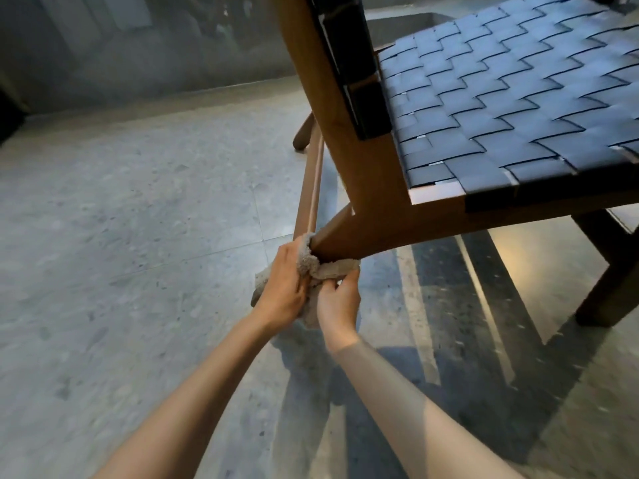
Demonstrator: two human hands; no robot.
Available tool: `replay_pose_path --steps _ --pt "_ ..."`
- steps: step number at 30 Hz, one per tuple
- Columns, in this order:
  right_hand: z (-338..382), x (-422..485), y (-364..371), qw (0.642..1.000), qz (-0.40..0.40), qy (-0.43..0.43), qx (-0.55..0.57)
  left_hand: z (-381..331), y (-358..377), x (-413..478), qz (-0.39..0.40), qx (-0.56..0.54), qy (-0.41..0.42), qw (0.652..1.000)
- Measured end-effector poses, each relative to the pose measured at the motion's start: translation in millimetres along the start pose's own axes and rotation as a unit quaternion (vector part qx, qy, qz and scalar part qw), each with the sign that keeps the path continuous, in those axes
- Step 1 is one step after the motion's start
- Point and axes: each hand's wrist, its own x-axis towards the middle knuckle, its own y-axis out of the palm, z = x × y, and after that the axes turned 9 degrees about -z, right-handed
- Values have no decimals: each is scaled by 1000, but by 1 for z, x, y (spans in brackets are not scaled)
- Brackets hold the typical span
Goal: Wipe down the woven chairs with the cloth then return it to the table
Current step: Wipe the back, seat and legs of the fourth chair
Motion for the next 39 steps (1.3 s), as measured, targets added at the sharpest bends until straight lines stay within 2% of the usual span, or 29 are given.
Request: replay_pose_path --steps 3,6,9,12,15,18,23,28,33,36,39 --pt "-21 4 16 998 45 29 -39 32 -3 -17 3 30 -50 998" --pt "-40 10 29 991 103 56 -69 47 -9 -24 -1 -10 -40 999" --pt "-56 14 42 979 153 104 -83 64 -14 -29 5 17 -55 998" --pt "-66 11 53 972 168 158 -44 82 -16 -40 23 49 -78 995" --pt "-69 9 60 971 164 176 4 99 -16 -49 54 73 -140 986" --pt "-68 8 58 982 108 153 5 98 -14 -56 58 68 -181 979" --pt "-56 -2 40 990 -20 132 51 46 -2 -42 -30 -3 -114 993" --pt "-21 1 6 983 -147 51 101 -14 16 -15 -90 -27 -95 991" --pt "21 2 -39 961 -237 -25 141 -80 19 13 -167 -31 17 985" --pt "46 -10 -62 951 -257 -117 128 -104 18 28 -151 -35 -8 988" --pt "77 -20 -79 930 -262 -237 98 -120 10 30 -143 -165 -45 975"
